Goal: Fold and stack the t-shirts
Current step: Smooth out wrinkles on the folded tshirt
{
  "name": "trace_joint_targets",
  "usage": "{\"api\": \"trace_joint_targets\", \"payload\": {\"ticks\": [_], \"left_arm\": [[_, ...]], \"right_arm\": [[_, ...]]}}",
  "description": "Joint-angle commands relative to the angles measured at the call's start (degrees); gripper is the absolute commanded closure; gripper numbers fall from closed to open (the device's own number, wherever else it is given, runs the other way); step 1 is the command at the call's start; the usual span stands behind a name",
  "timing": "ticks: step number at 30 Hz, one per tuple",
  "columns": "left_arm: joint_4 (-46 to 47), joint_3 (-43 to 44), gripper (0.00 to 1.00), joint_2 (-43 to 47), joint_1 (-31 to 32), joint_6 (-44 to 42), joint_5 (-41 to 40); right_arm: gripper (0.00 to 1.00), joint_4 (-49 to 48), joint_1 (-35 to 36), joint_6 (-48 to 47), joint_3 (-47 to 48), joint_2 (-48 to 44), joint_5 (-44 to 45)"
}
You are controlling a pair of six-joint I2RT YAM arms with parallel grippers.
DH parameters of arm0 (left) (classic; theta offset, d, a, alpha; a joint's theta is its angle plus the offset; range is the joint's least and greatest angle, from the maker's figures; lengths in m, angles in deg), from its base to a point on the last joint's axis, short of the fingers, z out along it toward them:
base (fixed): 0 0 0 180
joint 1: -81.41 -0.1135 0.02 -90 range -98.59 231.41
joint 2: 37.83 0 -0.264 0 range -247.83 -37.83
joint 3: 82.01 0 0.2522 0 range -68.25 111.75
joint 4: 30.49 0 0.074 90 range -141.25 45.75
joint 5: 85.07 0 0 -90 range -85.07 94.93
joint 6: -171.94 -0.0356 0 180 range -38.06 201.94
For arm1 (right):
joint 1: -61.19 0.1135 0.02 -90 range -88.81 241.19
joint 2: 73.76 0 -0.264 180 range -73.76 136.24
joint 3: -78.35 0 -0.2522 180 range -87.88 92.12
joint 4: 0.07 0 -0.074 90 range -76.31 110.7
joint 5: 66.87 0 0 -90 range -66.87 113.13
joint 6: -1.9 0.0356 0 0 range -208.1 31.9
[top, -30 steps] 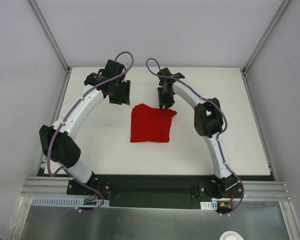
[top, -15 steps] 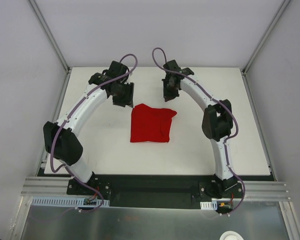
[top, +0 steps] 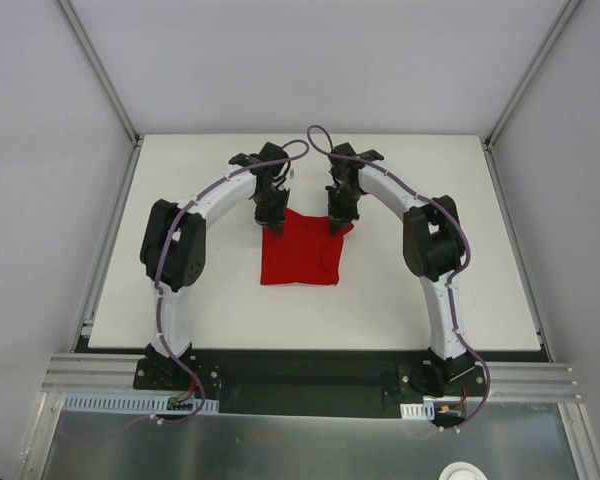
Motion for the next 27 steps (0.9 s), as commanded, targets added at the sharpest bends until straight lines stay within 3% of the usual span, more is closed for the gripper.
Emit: {"api": "trace_joint_targets", "payload": {"ticks": [1, 6, 15, 22, 27], "left_arm": [[1.3, 4.5, 1.0, -4.1, 0.6, 0.2, 3.8], [1.3, 7.2, 1.0, -8.8, 1.2, 0.6, 5.3], [0.9, 6.5, 1.0, -12.4, 1.2, 0.8, 2.0], [0.0, -4.8, 1.0, -7.9, -3.5, 0.2, -5.5], [1.3, -6.6, 1.0, -1.4, -5.8, -3.0, -2.2]], "right_arm": [[1.0, 4.5, -1.8, 1.9, -4.1, -4.2, -5.3], [0.99, 5.1, -2.7, 0.6, -6.5, -5.9, -6.6], [0.99, 7.3, -3.1, -0.9, -1.7, -2.6, -6.5], [0.99, 8.7, -3.3, -4.1, 0.2, -1.4, -4.0], [0.99, 8.8, -3.3, -3.9, 0.6, -2.7, -5.5]]}}
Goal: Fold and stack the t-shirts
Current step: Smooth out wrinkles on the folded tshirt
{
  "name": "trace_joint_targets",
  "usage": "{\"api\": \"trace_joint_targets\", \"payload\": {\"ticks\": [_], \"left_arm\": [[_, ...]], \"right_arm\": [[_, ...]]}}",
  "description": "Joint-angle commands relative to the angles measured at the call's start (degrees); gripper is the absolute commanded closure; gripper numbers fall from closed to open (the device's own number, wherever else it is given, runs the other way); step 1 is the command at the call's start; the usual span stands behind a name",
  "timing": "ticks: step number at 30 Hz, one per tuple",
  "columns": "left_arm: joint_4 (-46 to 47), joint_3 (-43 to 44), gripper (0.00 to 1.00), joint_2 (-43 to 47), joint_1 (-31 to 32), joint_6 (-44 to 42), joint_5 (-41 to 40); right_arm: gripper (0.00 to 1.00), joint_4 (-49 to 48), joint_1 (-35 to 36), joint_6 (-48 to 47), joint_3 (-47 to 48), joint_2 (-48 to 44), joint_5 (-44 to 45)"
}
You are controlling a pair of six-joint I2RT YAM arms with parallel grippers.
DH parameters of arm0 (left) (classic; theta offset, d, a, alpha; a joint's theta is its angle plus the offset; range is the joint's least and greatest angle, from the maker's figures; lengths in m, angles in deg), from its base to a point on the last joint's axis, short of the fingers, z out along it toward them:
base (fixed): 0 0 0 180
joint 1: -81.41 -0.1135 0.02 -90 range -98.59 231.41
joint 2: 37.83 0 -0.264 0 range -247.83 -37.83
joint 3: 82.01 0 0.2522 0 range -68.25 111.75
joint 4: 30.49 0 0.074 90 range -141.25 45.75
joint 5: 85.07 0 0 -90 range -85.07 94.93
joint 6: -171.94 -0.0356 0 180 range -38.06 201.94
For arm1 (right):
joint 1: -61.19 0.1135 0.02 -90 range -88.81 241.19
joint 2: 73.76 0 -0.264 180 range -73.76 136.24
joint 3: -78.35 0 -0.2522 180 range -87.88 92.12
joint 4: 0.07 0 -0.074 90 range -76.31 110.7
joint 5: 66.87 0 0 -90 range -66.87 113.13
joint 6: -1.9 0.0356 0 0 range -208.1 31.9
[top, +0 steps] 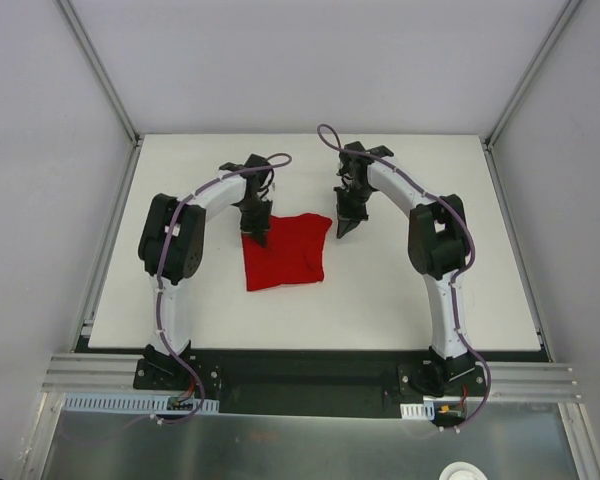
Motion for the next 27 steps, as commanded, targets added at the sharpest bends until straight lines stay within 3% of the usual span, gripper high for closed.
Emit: {"api": "trace_joint_targets", "payload": {"ticks": [1, 7, 12, 21, 27], "left_arm": [[-1.2, 0.3, 1.0, 6.3, -1.7, -3.2, -2.3], [-1.9, 6.6, 1.0, 15.4, -0.1, -2.4, 0.8], [-2.0, 0.3, 1.0, 21.3, 3.6, -0.5, -1.8], [0.8, -16.1, 1.0, 20.0, 6.1, 1.3, -3.8], [4.4, -16.5, 1.0, 16.1, 6.0, 0.6, -2.9]], "right_arm": [[0.99, 2.1, -0.1, -0.6, 2.2, -2.9, -0.7], [0.99, -0.1, 1.5, 1.2, -0.3, -8.3, -4.9], [0.99, -0.1, 3.8, 1.9, -0.9, -7.9, -7.0], [0.99, 0.2, 7.1, 2.8, -0.1, -2.2, -11.2], [0.99, -1.0, 7.3, 3.5, -1.5, 1.1, -13.8]]}}
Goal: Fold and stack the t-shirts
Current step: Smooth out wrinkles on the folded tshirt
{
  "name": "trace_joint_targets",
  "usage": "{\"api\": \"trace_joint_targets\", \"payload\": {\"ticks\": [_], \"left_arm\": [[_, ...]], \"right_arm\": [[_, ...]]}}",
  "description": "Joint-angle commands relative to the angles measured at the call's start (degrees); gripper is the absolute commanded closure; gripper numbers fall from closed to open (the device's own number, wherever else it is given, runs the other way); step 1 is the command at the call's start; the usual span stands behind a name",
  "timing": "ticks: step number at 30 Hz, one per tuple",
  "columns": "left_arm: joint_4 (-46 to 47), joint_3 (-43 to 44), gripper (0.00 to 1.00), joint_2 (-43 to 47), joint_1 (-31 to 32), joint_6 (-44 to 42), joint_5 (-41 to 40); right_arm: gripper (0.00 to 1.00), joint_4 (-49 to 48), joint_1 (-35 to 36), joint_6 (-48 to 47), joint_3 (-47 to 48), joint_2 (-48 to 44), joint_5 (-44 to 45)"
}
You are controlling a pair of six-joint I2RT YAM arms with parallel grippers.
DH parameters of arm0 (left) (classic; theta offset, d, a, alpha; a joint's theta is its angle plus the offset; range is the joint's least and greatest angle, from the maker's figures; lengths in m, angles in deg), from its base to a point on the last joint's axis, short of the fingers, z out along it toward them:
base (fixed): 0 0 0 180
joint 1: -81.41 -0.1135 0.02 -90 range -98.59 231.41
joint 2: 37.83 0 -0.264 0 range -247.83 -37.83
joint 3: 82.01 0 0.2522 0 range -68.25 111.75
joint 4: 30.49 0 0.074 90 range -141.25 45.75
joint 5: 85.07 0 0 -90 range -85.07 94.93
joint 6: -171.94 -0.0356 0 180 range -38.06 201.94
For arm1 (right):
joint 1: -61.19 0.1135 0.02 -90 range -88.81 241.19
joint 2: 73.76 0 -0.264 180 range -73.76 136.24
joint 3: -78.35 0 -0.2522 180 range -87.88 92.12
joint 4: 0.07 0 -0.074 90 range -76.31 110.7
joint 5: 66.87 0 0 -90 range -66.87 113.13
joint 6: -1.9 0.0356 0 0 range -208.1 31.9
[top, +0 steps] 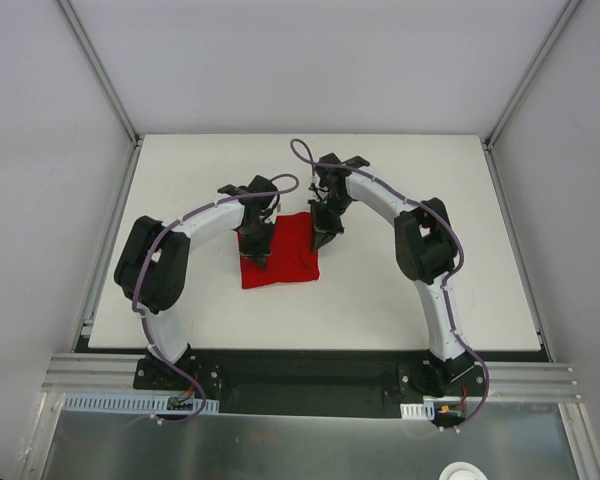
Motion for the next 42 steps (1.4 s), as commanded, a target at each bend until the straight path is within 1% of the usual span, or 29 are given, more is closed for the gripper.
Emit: {"api": "trace_joint_targets", "payload": {"ticks": [1, 7, 9, 10, 12, 13, 14, 18, 21, 24, 25, 26, 27, 28, 30, 31, 33, 38, 42], "left_arm": [[3.1, 1.6, 1.0, -1.1, 0.5, 0.1, 0.1], [3.2, 5.7, 1.0, -7.1, 0.5, -0.2, 0.4], [3.2, 6.8, 1.0, -9.3, 0.5, -0.5, 0.5], [3.1, 7.0, 1.0, -9.8, 0.5, -0.6, 0.5], [3.2, 6.9, 1.0, -10.6, 0.4, -0.8, 0.2], [3.1, 6.9, 1.0, -10.9, 0.3, -1.1, 0.4], [3.1, 6.7, 1.0, -11.1, 0.3, -1.2, 0.5], [3.1, 6.1, 1.0, -10.7, 0.0, -1.7, 0.1], [3.1, 5.6, 1.0, -10.3, -0.5, -2.1, 0.3], [3.1, 5.2, 1.0, -9.4, -0.7, -2.4, -0.2], [3.1, 5.3, 1.0, -9.2, -0.7, -2.5, -0.1], [3.1, 5.4, 1.0, -8.3, -0.6, -2.5, -0.2], [3.1, 5.6, 1.0, -7.8, -0.7, -2.4, -0.4], [3.0, 5.6, 1.0, -7.5, -0.6, -2.3, -0.7], [2.7, 5.9, 1.0, -7.0, -0.7, -2.3, -0.6], [2.8, 5.8, 1.0, -6.9, -0.7, -2.2, -0.5], [2.7, 5.6, 1.0, -7.1, -0.8, -2.3, -0.4], [2.7, 4.9, 1.0, -8.3, -0.7, -2.1, 0.2], [2.8, 4.7, 1.0, -8.9, -0.7, -2.2, 0.3]], "right_arm": [[0.99, -0.4, 0.0, 0.7, -1.2, 1.5, -2.5], [0.99, 0.8, 0.0, -0.1, -2.0, 4.1, -3.6], [0.99, 1.9, 0.0, -0.8, -1.0, 4.2, -2.2], [0.99, 4.9, 0.0, -1.2, 0.1, 4.3, 2.7], [0.99, 8.7, -0.3, -3.0, 4.0, 4.8, 8.1], [0.99, 12.7, -0.2, -3.6, 5.3, 5.2, 13.7], [0.99, 13.8, -0.2, -4.2, 6.0, 5.1, 16.5], [0.99, 15.9, -0.8, -6.1, 5.6, 3.7, 29.3], [0.99, 15.6, -1.3, -6.6, 4.6, 2.3, 33.1], [1.0, 12.5, -1.9, -8.0, 2.9, -0.2, 29.8], [0.99, 10.0, -2.3, -8.5, 1.7, -2.2, 23.4], [0.99, 9.0, -2.6, -7.9, 0.9, -3.2, 21.4], [0.99, 7.6, -2.8, -7.5, -0.2, -4.5, 14.8], [0.99, 4.2, -3.4, -7.0, -1.3, -7.0, 12.2], [0.99, 1.6, -3.5, -4.3, -4.1, -8.9, 8.9], [0.99, 0.0, -3.4, -3.7, -4.5, -9.6, 5.1], [0.99, -1.0, -3.4, -1.7, -5.0, -9.4, 1.5], [1.0, -4.4, -2.4, -0.1, -6.4, -6.2, 0.4], [0.99, -3.9, -0.9, -0.3, -2.2, 0.1, 0.1]]}}
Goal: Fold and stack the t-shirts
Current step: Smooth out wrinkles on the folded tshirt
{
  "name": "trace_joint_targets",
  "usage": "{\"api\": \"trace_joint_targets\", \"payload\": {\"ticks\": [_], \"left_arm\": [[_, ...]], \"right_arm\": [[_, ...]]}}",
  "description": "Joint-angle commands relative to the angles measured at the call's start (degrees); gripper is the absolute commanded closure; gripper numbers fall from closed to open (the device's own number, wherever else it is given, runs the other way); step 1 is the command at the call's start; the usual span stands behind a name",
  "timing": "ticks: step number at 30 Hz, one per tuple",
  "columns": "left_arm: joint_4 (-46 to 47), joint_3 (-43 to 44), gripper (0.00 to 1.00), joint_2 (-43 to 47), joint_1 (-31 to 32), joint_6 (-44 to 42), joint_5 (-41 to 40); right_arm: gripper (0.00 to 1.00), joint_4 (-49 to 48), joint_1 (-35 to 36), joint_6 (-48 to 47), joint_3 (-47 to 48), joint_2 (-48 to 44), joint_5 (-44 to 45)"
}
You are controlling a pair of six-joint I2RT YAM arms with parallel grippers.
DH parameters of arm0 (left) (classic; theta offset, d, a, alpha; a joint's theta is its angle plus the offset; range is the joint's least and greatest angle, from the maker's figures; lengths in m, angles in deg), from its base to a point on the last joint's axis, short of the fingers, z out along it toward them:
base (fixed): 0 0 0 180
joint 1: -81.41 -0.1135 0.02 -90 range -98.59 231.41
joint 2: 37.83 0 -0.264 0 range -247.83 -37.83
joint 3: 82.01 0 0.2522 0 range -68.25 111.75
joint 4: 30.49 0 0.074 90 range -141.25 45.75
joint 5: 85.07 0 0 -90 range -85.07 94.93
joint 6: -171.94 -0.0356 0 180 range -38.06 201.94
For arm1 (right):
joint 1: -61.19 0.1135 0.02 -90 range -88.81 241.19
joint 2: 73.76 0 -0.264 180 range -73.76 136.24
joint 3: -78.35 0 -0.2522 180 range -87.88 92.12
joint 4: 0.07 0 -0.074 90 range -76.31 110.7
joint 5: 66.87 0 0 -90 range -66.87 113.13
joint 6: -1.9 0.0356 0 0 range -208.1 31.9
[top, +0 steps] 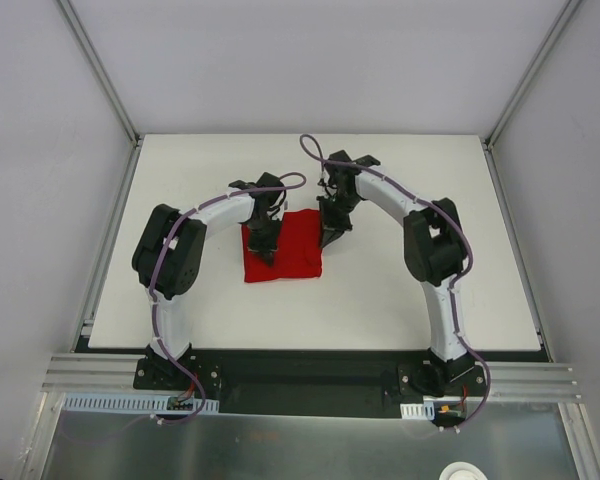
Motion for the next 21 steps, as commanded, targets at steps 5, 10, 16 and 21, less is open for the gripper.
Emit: {"api": "trace_joint_targets", "payload": {"ticks": [5, 10, 16, 21], "left_arm": [[1.2, -1.0, 1.0, -0.3, -0.5, -1.1, -0.3], [1.0, -0.4, 1.0, -0.4, -0.5, -1.1, 0.1], [1.1, -0.6, 1.0, 0.7, -0.5, -1.4, -0.4], [0.4, -0.7, 1.0, 0.5, -0.7, -3.5, -2.0]], "right_arm": [[0.99, 2.6, 3.8, 1.1, 11.2, 11.2, -1.6], [0.99, 10.3, 6.2, 0.1, 21.8, 18.7, 3.4], [1.0, 15.1, 7.2, -2.3, 22.6, 17.8, 16.8], [0.99, 17.4, 6.7, -4.3, 18.4, 16.0, 23.8]]}}
